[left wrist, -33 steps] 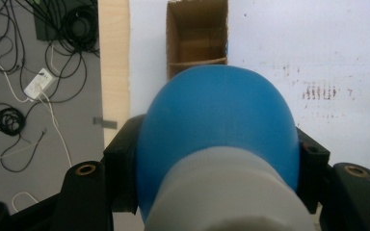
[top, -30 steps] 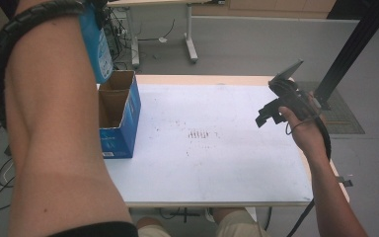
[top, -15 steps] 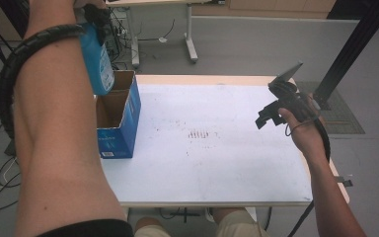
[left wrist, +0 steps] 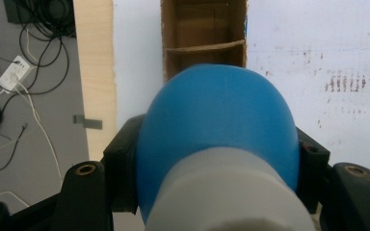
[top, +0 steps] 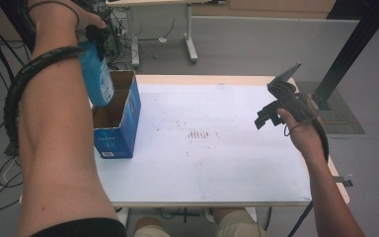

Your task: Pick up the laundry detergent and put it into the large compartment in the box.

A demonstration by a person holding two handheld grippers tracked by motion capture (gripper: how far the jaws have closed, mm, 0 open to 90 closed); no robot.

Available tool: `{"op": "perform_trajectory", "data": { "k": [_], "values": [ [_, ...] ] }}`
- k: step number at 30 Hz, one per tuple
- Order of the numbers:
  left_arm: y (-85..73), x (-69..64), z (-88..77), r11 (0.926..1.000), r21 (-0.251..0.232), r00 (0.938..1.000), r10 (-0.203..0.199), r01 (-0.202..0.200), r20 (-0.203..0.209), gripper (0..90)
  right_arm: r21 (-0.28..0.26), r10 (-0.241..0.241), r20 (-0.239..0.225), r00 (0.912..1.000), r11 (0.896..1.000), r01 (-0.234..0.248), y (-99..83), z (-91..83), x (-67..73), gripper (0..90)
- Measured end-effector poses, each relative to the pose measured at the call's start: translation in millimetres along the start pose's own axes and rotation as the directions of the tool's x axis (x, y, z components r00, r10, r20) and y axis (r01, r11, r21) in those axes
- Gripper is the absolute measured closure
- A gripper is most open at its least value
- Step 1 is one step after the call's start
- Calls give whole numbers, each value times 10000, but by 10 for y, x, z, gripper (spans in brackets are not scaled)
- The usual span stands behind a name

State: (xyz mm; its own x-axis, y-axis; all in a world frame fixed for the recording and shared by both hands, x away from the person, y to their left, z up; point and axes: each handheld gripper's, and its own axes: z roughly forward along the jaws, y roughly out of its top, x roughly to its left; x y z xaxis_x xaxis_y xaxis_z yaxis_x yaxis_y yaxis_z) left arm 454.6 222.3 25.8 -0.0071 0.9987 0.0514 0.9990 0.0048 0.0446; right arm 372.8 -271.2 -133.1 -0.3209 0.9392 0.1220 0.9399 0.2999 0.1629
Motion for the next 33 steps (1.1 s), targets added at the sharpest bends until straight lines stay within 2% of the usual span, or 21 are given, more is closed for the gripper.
{"op": "perform_trajectory", "data": {
  "k": [8,18,24,33],
  "values": [
    [54,-20,277,9994,281,9997,217,-216,-58,377,42,84,39,10000,10000,-85,0,13,-19,80],
    [66,2,560,9989,300,9992,356,-361,192,377,65,186,89,9998,9998,-186,-1,13,-36,80],
    [41,5,703,9993,191,9993,311,-315,211,377,54,174,90,9998,9998,-175,-4,23,-40,80],
    [-4,7,1013,9996,169,9995,227,-231,207,376,79,207,97,9997,9998,-207,-8,33,-48,80]
  ]
}}
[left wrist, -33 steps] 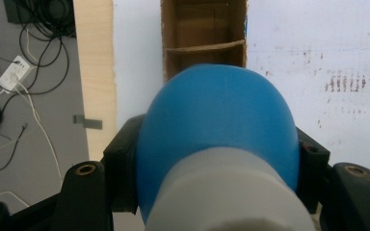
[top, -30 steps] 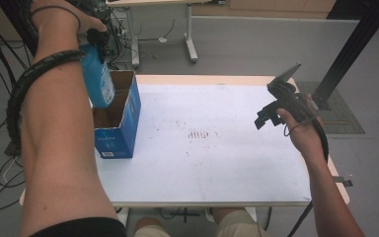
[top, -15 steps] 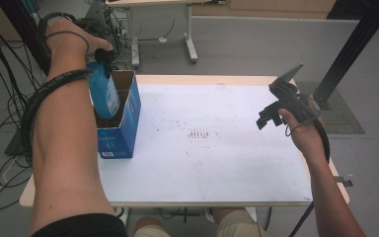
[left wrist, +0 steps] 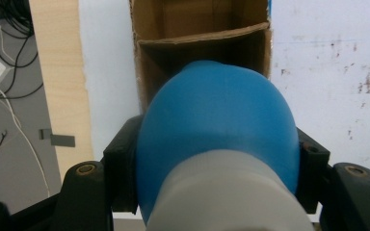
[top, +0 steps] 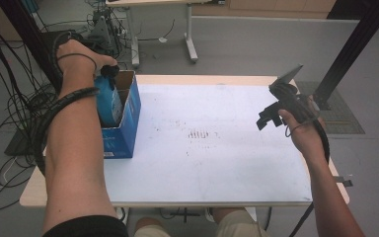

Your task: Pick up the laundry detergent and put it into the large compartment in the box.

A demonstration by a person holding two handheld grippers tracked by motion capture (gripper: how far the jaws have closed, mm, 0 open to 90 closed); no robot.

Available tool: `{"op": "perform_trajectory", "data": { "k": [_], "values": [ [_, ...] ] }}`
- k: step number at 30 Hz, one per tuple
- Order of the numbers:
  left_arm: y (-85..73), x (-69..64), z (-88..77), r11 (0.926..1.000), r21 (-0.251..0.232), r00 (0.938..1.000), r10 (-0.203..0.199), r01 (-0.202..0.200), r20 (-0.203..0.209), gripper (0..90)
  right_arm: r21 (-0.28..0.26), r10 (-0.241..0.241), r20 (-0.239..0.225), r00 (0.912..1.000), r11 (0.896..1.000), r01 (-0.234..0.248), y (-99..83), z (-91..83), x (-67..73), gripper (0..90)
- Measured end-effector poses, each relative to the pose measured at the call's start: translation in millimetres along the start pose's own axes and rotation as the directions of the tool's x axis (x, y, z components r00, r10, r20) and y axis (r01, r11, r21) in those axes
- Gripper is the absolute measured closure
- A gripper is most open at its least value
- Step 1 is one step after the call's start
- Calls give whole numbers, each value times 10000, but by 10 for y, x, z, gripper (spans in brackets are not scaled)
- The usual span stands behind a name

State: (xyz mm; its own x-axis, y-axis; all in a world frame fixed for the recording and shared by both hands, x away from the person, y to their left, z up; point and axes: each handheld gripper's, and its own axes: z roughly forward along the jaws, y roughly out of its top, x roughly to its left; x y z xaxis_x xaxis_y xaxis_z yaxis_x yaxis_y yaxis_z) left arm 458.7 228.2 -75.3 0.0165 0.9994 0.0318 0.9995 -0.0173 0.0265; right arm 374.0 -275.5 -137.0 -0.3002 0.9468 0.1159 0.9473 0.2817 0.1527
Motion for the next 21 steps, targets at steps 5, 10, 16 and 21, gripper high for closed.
{"op": "perform_trajectory", "data": {
  "k": [5,10,16,21],
  "values": [
    [-26,-36,154,10000,-22,9998,70,-70,-183,376,-23,16,-17,10000,10000,-16,-5,10,-18,80],
    [-61,-43,289,10000,-90,9999,-4,3,-121,376,51,45,-37,10000,10000,-45,4,28,-16,80],
    [-83,-43,480,10000,2,10000,-69,69,2,376,23,26,-20,10000,10000,-26,-3,24,-24,80],
    [-108,-37,608,9999,41,9999,-116,116,-7,376,61,94,12,10000,9999,-94,-4,25,-49,80]
  ]
}}
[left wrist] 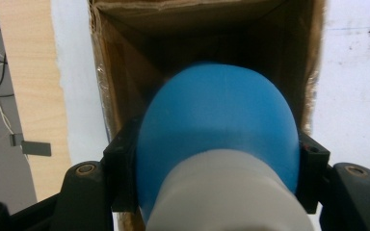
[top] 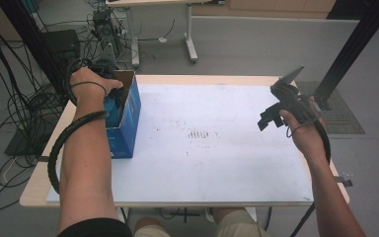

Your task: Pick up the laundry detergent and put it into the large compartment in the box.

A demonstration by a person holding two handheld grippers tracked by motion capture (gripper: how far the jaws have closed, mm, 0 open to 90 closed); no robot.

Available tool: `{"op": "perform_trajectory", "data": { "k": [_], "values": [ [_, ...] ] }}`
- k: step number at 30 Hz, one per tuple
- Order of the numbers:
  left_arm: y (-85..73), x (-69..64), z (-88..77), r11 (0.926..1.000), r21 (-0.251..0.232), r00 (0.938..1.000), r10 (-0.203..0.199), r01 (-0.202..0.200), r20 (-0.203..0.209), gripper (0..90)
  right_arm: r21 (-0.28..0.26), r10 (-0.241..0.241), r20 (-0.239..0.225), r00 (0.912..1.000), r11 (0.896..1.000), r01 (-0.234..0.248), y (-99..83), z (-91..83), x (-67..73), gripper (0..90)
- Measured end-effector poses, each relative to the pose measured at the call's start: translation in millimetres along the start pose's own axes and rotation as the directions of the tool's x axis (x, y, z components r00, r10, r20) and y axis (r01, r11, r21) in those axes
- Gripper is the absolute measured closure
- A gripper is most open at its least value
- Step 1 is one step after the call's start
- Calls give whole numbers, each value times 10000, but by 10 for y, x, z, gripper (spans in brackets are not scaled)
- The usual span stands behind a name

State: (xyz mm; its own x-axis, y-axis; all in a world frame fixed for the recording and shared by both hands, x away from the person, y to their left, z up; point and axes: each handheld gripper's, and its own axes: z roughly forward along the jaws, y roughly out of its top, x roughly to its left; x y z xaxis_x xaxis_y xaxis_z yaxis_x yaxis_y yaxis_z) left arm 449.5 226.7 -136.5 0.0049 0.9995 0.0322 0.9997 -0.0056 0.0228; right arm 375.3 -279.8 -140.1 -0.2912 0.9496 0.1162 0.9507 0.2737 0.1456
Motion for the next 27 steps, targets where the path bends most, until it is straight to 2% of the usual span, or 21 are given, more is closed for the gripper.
{"op": "perform_trajectory", "data": {
  "k": [27],
  "values": [
    [-13,-39,282,9998,178,9999,119,-118,-72,376,104,-121,36,9999,9999,121,38,41,52,80]
  ]
}}
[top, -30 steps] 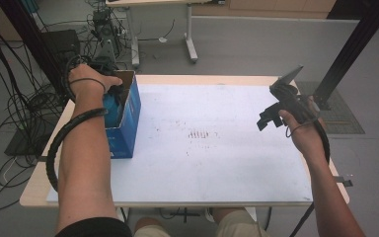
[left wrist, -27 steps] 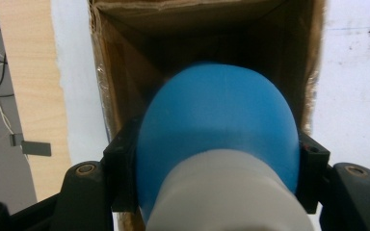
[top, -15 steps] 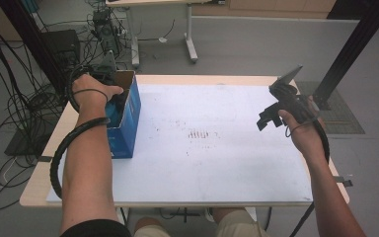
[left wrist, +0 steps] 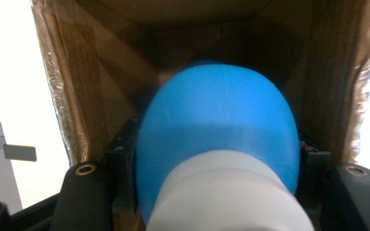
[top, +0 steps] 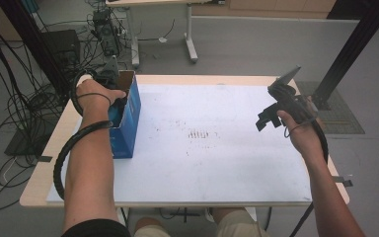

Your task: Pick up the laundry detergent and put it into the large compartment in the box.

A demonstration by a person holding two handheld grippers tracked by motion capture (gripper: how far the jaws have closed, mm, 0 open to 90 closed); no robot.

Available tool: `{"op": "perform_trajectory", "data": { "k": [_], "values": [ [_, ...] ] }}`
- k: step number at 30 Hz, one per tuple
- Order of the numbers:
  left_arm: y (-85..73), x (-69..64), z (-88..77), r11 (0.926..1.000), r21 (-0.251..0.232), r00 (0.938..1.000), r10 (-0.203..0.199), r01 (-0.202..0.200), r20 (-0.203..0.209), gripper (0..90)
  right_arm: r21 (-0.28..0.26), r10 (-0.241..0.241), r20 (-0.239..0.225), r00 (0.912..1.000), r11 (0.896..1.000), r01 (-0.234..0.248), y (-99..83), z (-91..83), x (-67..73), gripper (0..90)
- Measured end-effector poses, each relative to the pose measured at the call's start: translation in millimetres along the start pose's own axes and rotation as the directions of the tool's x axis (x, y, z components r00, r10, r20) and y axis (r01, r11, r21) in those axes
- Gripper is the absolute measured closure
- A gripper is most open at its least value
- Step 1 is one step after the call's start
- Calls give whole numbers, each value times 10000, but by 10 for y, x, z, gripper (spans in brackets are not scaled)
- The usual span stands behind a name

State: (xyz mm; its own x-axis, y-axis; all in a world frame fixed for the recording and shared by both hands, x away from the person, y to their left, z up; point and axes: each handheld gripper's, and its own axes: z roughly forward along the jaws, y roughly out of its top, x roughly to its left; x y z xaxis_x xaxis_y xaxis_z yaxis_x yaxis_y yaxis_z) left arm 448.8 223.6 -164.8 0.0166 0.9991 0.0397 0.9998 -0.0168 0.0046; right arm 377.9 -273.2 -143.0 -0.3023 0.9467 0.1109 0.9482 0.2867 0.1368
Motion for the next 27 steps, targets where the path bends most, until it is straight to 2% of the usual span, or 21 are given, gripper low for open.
{"op": "perform_trajectory", "data": {
  "k": [27],
  "values": [
    [-29,-4,33,9996,-287,10000,50,-51,-11,374,-123,1,18,10000,9999,-1,-26,-23,31,80]
  ]
}}
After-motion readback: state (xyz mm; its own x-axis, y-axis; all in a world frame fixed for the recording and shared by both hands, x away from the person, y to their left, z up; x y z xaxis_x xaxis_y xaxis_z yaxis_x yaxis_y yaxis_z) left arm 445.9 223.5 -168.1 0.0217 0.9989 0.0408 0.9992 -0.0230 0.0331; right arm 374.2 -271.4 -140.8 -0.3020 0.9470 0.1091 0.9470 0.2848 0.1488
